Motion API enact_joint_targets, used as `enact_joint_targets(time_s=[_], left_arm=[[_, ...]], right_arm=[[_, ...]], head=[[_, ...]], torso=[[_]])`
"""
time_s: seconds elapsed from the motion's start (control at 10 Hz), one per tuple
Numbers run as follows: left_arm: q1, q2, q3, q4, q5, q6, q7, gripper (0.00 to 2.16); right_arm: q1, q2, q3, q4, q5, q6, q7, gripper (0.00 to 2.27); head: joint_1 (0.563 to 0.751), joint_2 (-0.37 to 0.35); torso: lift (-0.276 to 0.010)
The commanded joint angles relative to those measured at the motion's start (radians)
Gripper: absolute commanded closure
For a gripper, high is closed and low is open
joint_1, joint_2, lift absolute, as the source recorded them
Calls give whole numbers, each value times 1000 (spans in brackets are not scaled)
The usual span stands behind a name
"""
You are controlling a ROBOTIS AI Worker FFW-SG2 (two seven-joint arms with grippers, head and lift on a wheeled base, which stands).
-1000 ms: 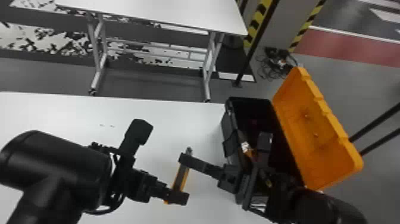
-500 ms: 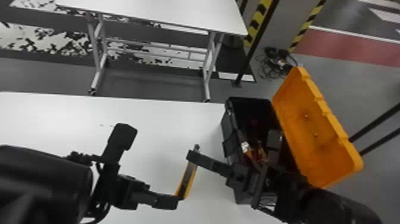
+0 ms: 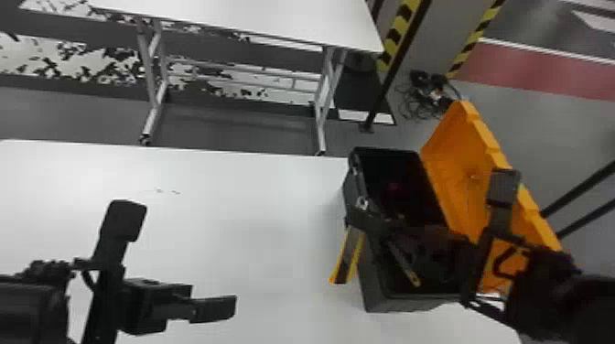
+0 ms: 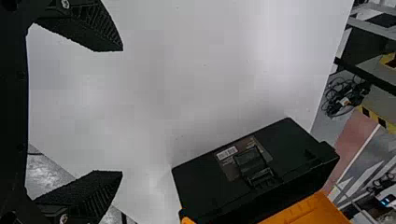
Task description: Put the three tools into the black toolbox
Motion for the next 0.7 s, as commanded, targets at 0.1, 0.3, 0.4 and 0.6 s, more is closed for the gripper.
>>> enact_joint_targets(time_s=[0.1,0.3,0.4,0.6], left_arm=[[23,-1,18,-21,19,-8,3,70],[71,0,29,-42,20,-60,6,73],[104,0,43,-55,22,-109,4,73],[153,8,102,-58,68,-174,-16,76]], right_arm=[[28,-17,-170,-111,-93,20,-37,2243],[50,-17,-242,-154,-89,-36,-43,2243],[64,-21,-236,-155,-55,-69,-40,2243],[127,-33,-83,-154,201,-278,-59,2243]], head=[[695,-293],[695,-346],[695,-350],[695,-350]], torso=[[-51],[-51],[-51],[-51]])
